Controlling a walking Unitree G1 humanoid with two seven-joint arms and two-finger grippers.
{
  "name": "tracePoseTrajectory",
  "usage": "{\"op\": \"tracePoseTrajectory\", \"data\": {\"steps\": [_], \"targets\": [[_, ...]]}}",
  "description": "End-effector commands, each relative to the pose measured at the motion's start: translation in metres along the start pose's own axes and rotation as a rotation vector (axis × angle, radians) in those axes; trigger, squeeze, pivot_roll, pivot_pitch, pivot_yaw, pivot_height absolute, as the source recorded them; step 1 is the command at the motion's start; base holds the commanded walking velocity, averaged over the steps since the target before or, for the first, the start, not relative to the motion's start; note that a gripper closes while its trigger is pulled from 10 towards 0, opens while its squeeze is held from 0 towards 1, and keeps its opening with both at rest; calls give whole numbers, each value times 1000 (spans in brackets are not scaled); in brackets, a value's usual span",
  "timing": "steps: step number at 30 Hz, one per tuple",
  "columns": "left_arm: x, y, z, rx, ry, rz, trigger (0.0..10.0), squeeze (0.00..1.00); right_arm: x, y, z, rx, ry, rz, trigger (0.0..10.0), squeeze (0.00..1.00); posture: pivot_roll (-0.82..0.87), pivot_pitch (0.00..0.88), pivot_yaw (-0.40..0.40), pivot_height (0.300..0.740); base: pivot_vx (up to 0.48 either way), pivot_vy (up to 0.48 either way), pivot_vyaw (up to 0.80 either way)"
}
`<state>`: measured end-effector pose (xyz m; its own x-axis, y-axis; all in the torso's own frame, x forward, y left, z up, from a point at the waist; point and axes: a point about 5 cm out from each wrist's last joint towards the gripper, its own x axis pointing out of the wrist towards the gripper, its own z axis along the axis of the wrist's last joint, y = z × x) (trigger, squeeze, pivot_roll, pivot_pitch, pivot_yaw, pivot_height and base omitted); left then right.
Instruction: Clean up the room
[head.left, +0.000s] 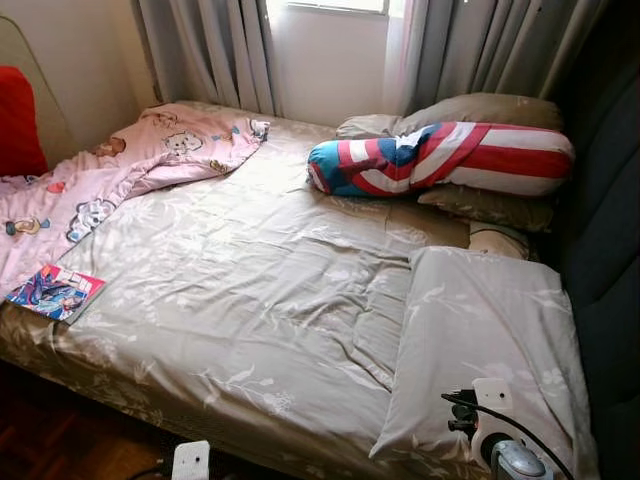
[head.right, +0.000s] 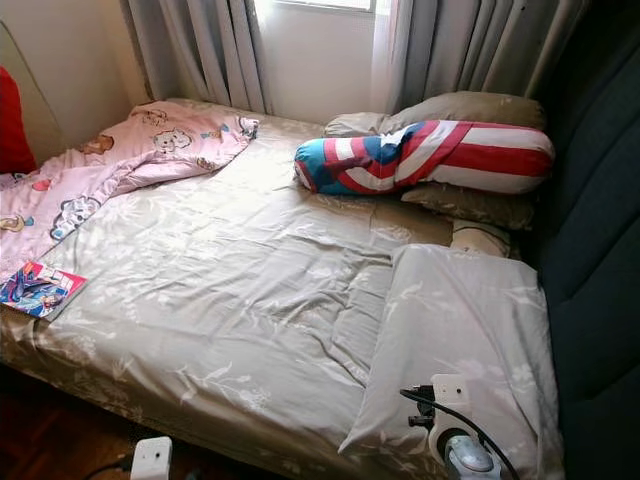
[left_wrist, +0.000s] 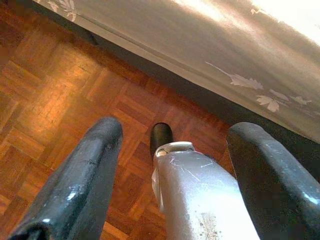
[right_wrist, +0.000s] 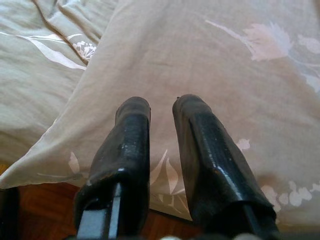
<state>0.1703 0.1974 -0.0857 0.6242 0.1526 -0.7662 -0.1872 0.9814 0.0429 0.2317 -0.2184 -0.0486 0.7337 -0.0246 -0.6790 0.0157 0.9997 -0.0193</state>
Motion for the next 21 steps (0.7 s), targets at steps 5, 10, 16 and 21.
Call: {"op": "tracePoseTrajectory", "data": {"steps": [5, 10, 16, 21], "targets": [[1, 11, 4, 17, -13, 48, 10000, 0, 0, 14, -12, -6, 67, 27, 10000, 0, -48, 0, -61, 740, 0, 0, 0], [1, 13, 5, 17, -18, 56, 10000, 0, -1, 15, -17, -1, 81, 25, 10000, 0, -49, 0, -54, 740, 0, 0, 0], [1, 19, 6, 36, -22, 62, 10000, 0, -8, 11, -38, 31, 137, 5, 10000, 0, -74, 0, 7, 740, 0, 0, 0], [1, 23, 8, 70, -22, 55, 10000, 0, -23, 3, -73, 69, 230, -27, 10000, 0, -66, 0, 14, 740, 0, 0, 0]]}}
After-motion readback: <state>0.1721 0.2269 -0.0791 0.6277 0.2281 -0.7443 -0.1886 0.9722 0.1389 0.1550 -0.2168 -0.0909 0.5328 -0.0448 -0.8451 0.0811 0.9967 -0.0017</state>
